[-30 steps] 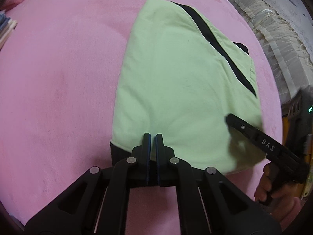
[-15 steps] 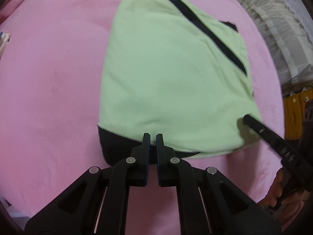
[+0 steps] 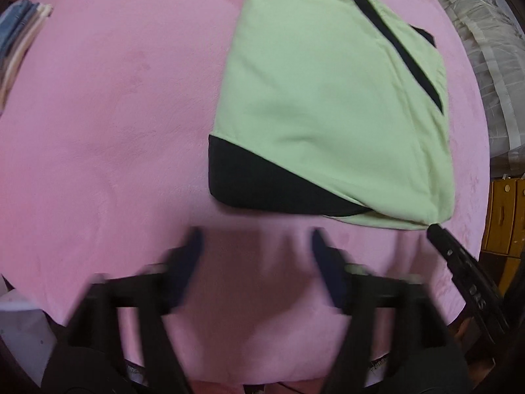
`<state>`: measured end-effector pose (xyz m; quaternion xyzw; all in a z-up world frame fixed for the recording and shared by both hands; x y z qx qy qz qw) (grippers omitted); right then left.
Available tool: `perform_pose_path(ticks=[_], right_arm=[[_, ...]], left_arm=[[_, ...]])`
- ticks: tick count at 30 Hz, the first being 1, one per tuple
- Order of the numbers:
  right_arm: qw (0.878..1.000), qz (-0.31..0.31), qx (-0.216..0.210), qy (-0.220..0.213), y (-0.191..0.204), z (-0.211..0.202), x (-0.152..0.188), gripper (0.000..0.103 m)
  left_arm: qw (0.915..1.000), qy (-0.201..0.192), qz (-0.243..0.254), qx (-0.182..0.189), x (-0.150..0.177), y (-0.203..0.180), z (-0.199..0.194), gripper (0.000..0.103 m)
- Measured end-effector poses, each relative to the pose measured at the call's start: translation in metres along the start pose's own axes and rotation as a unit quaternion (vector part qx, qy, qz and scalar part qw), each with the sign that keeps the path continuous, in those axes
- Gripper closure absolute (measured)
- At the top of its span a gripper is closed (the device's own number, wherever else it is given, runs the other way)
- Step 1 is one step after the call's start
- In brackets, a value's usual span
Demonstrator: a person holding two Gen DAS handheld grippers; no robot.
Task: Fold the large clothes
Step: 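Open both tools and pull them back from the folded bundle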
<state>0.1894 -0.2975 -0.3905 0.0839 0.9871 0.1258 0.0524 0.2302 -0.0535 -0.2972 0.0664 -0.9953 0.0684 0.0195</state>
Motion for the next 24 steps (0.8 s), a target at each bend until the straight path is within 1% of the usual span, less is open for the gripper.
perform_pose_path(ticks=[1, 2, 4, 5, 6, 7, 9, 10, 12, 16, 19, 24], right_arm=[[1.000, 0.009, -0.016, 0.007, 0.003, -0.005, 0.002, 0.060], [1.000, 0.012, -0.022, 0.010, 0.006, -0.010, 0.002, 0.056], [0.999, 0.015, -0.026, 0.011, 0.009, -0.026, 0.007, 0.034], [1.000, 0.015, -0.025, 0.008, 0.010, -0.031, 0.008, 0.030], [1.000, 0.014, -0.025, 0.003, 0.014, -0.037, 0.007, 0.021], [1.000, 0.012, -0.027, 0.001, 0.013, -0.043, 0.009, 0.018], [0.999, 0.006, -0.036, -0.002, 0.012, -0.051, 0.009, 0.017], [0.999, 0.001, -0.043, 0.001, 0.010, -0.062, 0.016, 0.017], [0.999, -0.004, -0.050, 0.006, 0.011, -0.067, 0.018, 0.017], [0.998, -0.013, -0.055, 0.004, 0.015, -0.071, 0.014, 0.017], [0.998, -0.034, -0.055, 0.006, 0.019, -0.071, 0.010, 0.016], [0.997, -0.043, -0.064, 0.012, 0.022, -0.072, 0.008, 0.015]], left_arm=[[1.0000, -0.003, 0.001, 0.002, 0.002, -0.002, -0.003, 0.030], [1.0000, -0.003, 0.005, 0.005, 0.006, -0.006, -0.009, 0.030], [0.9999, 0.001, 0.014, 0.005, 0.011, -0.012, -0.016, 0.030], [0.9998, -0.001, 0.019, 0.002, 0.013, -0.015, -0.020, 0.030], [0.9996, -0.006, 0.027, -0.004, 0.014, -0.018, -0.024, 0.030], [0.9994, -0.010, 0.032, -0.009, 0.014, -0.022, -0.028, 0.029], [0.9980, -0.028, 0.053, -0.017, 0.017, -0.029, -0.038, 0.029], [0.9977, -0.032, 0.058, -0.015, 0.016, -0.032, -0.042, 0.028], [0.9970, -0.043, 0.063, -0.011, 0.017, -0.036, -0.050, 0.027], [0.9967, -0.052, 0.061, -0.014, 0.014, -0.037, -0.064, 0.027], [0.9958, -0.060, 0.064, -0.027, 0.012, -0.038, -0.071, 0.027], [0.9956, -0.056, 0.067, -0.035, 0.007, -0.038, -0.064, 0.026]])
Point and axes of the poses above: each gripper's, at about its wrist camera, not at the fingertips, and z roughly the way its jaws point, y to its left, x to its underside, the point moved 2 cm from there along z, roughly the way its jaws point, and after that the axes turned 6 degrees about y, right-handed, at the moved point
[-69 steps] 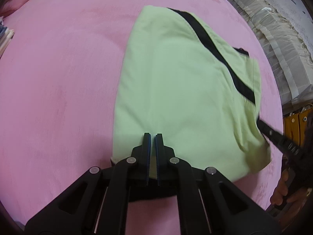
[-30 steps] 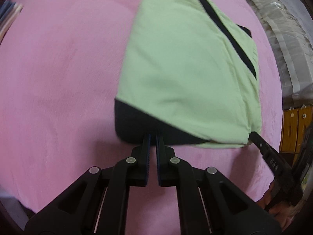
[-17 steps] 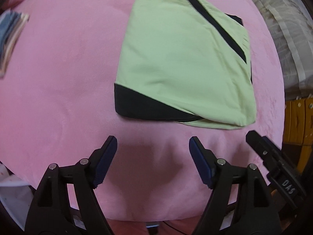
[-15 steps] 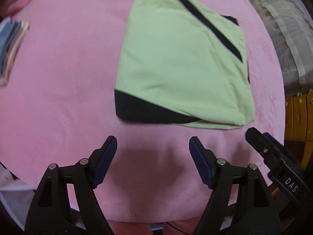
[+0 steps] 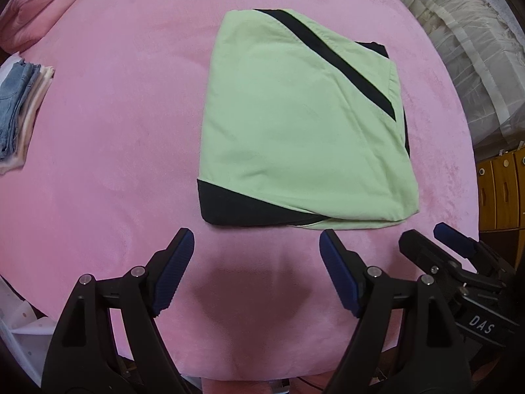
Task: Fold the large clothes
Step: 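Open both tools and pull them back from the folded bundle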
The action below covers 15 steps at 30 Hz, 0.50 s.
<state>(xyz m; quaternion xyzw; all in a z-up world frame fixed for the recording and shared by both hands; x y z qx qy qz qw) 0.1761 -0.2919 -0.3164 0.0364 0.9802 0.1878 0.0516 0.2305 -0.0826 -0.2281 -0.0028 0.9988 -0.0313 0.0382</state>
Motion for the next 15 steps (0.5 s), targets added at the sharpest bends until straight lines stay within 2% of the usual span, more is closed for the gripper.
perform_pose_path(ticks=[15], right_arm=[[1.000, 0.002, -0.004, 0.009, -0.008, 0.003, 0.001, 0.014]], left_arm=[[0.9999, 0.004, -0.001, -0.011, -0.016, -0.010, 0.013, 0.026]])
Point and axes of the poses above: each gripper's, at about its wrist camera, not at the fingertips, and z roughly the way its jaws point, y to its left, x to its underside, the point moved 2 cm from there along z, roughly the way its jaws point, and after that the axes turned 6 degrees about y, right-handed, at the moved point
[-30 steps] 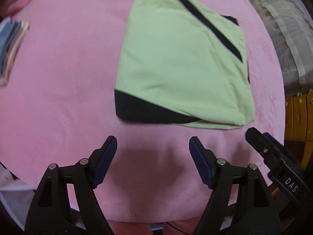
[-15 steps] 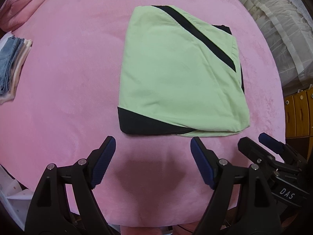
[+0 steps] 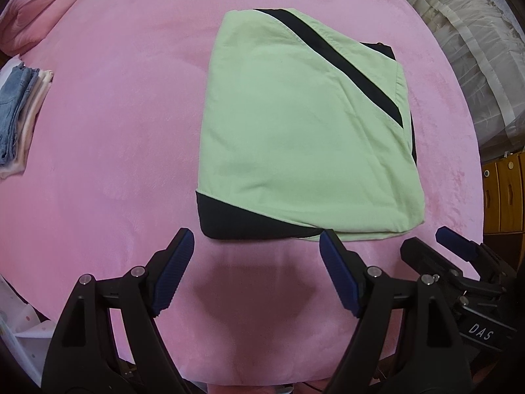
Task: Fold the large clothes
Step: 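Open both tools and pull them back from the folded bundle, then grasp the folded bundle's edge with both tools and lift it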
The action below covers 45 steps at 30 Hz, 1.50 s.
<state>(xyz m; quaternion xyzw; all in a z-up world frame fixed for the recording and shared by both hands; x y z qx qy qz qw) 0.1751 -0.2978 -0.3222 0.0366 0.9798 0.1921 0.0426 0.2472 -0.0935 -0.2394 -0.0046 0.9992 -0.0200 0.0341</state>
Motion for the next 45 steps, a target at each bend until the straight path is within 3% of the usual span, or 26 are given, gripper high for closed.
perform_pose_path(ticks=[4, 9, 13, 16, 21, 23, 27, 29, 33, 36, 38, 41, 45], right_arm=[[1.000, 0.005, 0.005, 0.008, -0.011, 0.008, -0.007, 0.013], [0.999, 0.024, 0.002, 0.022, -0.046, 0.029, -0.030, 0.013], [0.996, 0.054, -0.070, 0.019, -0.083, 0.050, -0.055, 0.013], [0.993, 0.072, -0.096, 0.011, -0.106, 0.065, -0.070, 0.013], [0.981, 0.102, -0.166, 0.005, -0.128, 0.080, -0.088, 0.015], [0.978, 0.096, -0.185, 0.002, -0.129, 0.083, -0.094, 0.019], [0.975, 0.067, -0.211, 0.017, -0.124, 0.096, -0.108, 0.037], [0.973, 0.062, -0.221, 0.019, -0.121, 0.102, -0.114, 0.043], [0.969, 0.087, -0.231, 0.019, -0.125, 0.110, -0.125, 0.069], [0.965, 0.101, -0.241, 0.014, -0.125, 0.112, -0.123, 0.076], [0.965, 0.100, -0.242, 0.008, -0.124, 0.109, -0.124, 0.082], [0.964, 0.093, -0.249, -0.008, -0.113, 0.098, -0.123, 0.089], [0.962, 0.064, -0.262, -0.033, -0.086, 0.073, -0.122, 0.092]], left_arm=[[1.0000, 0.005, 0.000, -0.004, -0.007, -0.003, 0.009, 0.026], [0.9993, 0.014, -0.010, 0.032, -0.027, 0.014, 0.026, 0.026], [0.9989, 0.023, -0.005, 0.040, -0.051, 0.032, 0.048, 0.027], [0.9973, 0.018, -0.004, 0.071, -0.068, 0.044, 0.063, 0.027], [0.9867, 0.023, -0.035, 0.157, -0.093, 0.064, 0.095, 0.027], [0.9827, 0.033, -0.056, 0.174, -0.100, 0.072, 0.109, 0.027], [0.9655, 0.056, -0.102, 0.233, -0.109, 0.085, 0.132, 0.027], [0.9630, 0.058, -0.104, 0.242, -0.112, 0.086, 0.136, 0.027], [0.9700, 0.056, -0.075, 0.224, -0.117, 0.080, 0.135, 0.030], [0.9754, 0.051, -0.065, 0.204, -0.115, 0.075, 0.130, 0.039], [0.9797, 0.034, -0.057, 0.189, -0.111, 0.072, 0.120, 0.055], [0.9817, 0.007, -0.065, 0.179, -0.108, 0.070, 0.103, 0.070], [0.9853, -0.034, -0.061, 0.156, -0.100, 0.060, 0.072, 0.081]])
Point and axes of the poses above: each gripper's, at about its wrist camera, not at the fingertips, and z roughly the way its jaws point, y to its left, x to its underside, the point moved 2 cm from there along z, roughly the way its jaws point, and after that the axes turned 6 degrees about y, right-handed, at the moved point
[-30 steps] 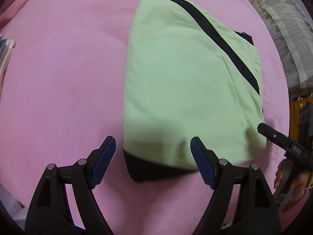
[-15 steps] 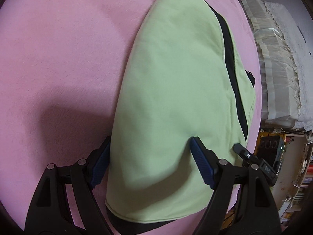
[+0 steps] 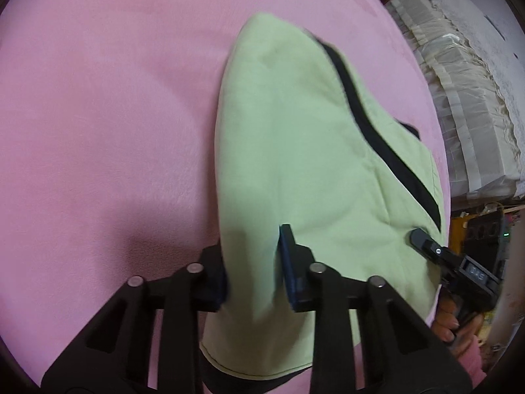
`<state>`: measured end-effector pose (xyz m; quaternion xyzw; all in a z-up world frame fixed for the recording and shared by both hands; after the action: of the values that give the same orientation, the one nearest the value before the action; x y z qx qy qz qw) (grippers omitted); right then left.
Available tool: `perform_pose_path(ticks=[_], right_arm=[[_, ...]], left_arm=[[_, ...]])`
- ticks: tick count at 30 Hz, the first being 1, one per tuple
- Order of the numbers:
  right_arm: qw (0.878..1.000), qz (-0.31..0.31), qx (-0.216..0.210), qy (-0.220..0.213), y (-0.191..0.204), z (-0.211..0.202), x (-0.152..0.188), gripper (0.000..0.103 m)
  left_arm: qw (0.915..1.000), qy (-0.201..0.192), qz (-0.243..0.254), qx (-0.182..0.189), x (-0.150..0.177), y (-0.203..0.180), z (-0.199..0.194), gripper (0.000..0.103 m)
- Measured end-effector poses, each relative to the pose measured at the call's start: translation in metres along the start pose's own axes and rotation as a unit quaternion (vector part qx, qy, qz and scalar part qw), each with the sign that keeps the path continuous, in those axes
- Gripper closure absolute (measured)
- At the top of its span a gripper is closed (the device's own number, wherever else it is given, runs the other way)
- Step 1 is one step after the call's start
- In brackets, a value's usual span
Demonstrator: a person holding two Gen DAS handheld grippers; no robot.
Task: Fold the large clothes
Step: 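Grasp the folded bundle's edge with both tools and lift it, then carry the bundle with both tools onto the stack of folded clothes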
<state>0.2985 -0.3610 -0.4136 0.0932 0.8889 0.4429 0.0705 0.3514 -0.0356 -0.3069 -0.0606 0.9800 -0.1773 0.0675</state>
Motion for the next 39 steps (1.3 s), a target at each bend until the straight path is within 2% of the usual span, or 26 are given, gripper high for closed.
perform_pose_path(ticks=[2, 6, 9, 13, 18, 22, 29, 32, 34, 39], right_arm=[[1.000, -0.027, 0.014, -0.007, 0.020, -0.002, 0.001, 0.092], [0.996, -0.080, 0.044, -0.022, 0.061, -0.009, 0.004, 0.093], [0.993, -0.102, 0.044, -0.035, 0.088, -0.014, 0.009, 0.093], [0.989, -0.132, 0.048, -0.047, 0.139, -0.009, 0.023, 0.093], [0.980, -0.181, 0.051, -0.063, 0.225, 0.023, 0.049, 0.093], [0.974, -0.213, 0.030, -0.067, 0.301, 0.067, 0.066, 0.093], [0.965, -0.254, -0.007, -0.072, 0.448, 0.179, 0.095, 0.093], [0.959, -0.273, -0.024, -0.068, 0.508, 0.231, 0.097, 0.093], [0.957, -0.283, -0.034, -0.063, 0.556, 0.272, 0.104, 0.093], [0.944, -0.322, -0.050, -0.048, 0.651, 0.365, 0.110, 0.093]], left_arm=[[0.9999, -0.015, 0.001, -0.001, -0.002, 0.001, -0.012, 0.083], [0.9988, -0.042, -0.008, 0.022, 0.000, 0.001, -0.044, 0.084], [0.9972, -0.059, 0.001, 0.045, 0.001, 0.018, -0.077, 0.085], [0.9955, -0.061, 0.007, 0.072, -0.001, 0.059, -0.127, 0.085], [0.9943, -0.082, 0.044, 0.053, -0.010, 0.119, -0.218, 0.085], [0.9936, -0.098, 0.048, 0.028, -0.023, 0.191, -0.298, 0.085], [0.9892, -0.136, 0.047, -0.027, -0.051, 0.324, -0.427, 0.085], [0.9862, -0.156, 0.037, -0.043, -0.069, 0.364, -0.465, 0.085], [0.9833, -0.170, 0.030, -0.056, -0.080, 0.407, -0.499, 0.085], [0.9769, -0.195, 0.012, -0.086, -0.106, 0.491, -0.555, 0.085]])
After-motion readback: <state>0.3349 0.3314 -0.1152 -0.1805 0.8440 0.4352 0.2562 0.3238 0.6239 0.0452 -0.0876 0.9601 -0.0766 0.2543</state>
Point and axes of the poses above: each gripper's, at about its wrist camera, not at the fingertips, and z roughly the way its jaws point, y to its left, x to its underside, the point moved 2 cm from there along z, roughly the way its jaws point, and after that the axes turned 6 degrees about y, right-handed, at the moved point
